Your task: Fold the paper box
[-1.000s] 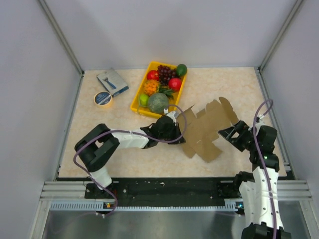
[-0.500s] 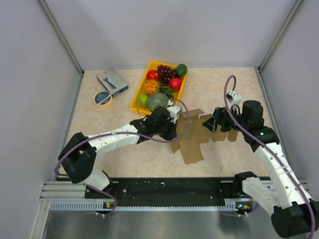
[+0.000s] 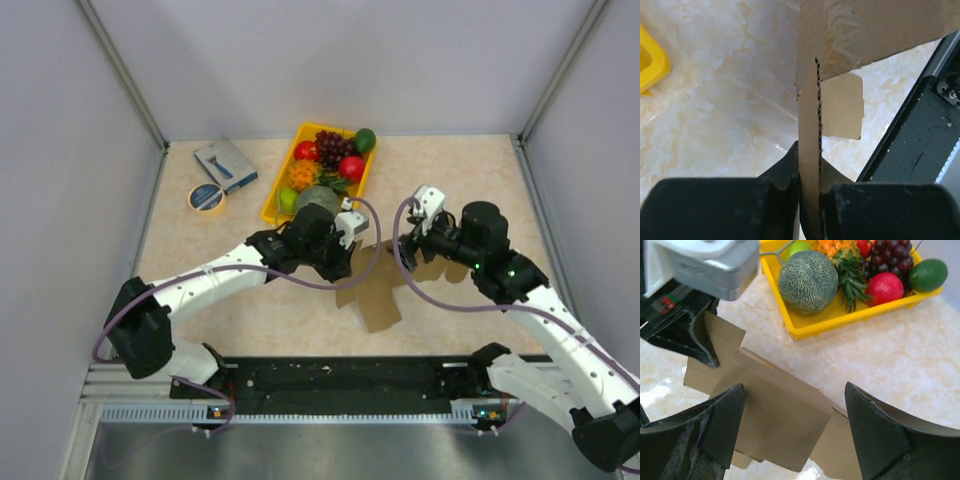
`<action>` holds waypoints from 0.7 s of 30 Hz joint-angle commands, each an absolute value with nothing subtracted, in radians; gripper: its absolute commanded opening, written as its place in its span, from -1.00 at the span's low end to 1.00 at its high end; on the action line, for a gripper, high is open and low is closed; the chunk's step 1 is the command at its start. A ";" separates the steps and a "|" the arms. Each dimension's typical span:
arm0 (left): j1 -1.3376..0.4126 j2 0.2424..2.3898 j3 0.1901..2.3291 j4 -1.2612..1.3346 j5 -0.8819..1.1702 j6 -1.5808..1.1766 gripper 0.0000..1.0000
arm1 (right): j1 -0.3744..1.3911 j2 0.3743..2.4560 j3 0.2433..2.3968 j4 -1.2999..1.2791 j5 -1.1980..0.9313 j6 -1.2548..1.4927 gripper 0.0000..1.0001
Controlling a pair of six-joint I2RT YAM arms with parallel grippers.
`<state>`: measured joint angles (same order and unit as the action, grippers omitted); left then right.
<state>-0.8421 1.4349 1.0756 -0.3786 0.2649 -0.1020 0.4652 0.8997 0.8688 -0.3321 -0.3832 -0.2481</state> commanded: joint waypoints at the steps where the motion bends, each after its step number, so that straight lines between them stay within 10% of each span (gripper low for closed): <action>1: -0.816 1.396 1.132 -0.417 0.334 -0.089 -0.79 | 0.540 0.799 0.868 -0.267 -0.242 -0.330 0.61; 21: -0.772 1.397 1.187 -0.488 0.494 -0.061 -0.76 | 0.960 0.929 0.811 -0.069 0.460 -0.707 0.55</action>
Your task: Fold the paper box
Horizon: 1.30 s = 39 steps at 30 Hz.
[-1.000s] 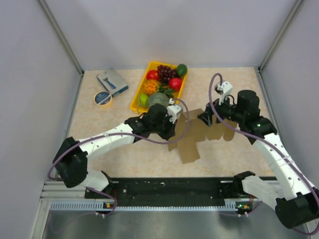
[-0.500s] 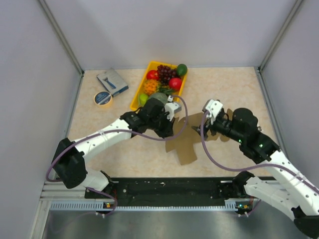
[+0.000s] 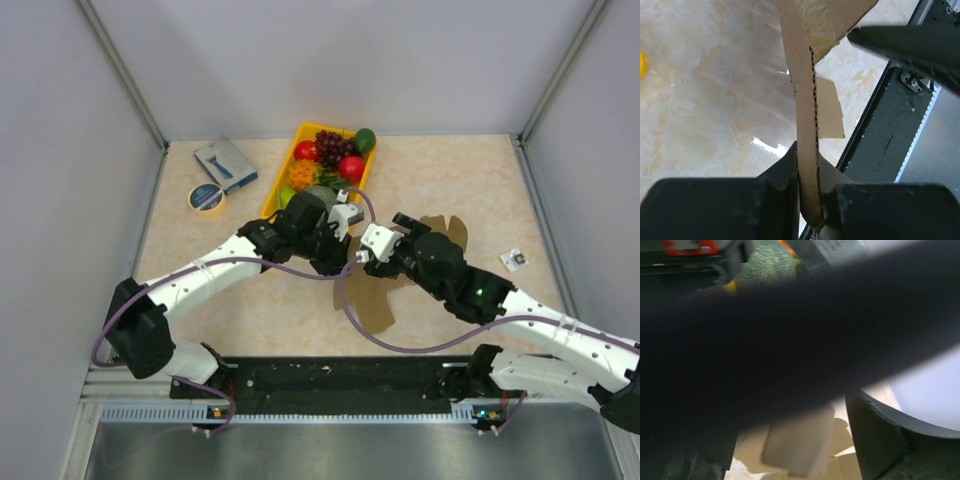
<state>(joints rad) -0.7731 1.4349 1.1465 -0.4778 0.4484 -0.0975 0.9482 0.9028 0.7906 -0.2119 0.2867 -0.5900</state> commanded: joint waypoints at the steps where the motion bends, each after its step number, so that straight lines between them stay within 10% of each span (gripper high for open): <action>1: -0.772 1.393 1.187 -0.491 0.495 -0.057 -0.77 | 0.962 0.945 0.824 -0.069 0.471 -0.718 0.47; 9: -0.730 1.307 1.171 -0.447 0.491 -0.119 -0.27 | 0.962 0.969 0.879 -0.112 0.488 -0.753 -1.00; 11: -0.703 1.263 1.128 -0.390 0.476 -0.168 -0.08 | 0.960 0.979 0.896 -0.146 0.502 -0.724 -1.00; 15: -0.660 1.065 1.013 -0.295 0.356 -0.244 0.97 | 0.919 1.005 1.003 -0.270 0.482 -0.574 -1.00; 28: -0.568 0.873 0.799 -0.140 0.340 -0.354 0.96 | 0.827 0.979 1.123 -0.638 0.307 -0.019 -1.00; 39: -0.545 0.995 0.877 -0.155 0.348 -0.249 -0.30 | 0.811 0.899 1.016 -0.644 0.215 0.213 -1.00</action>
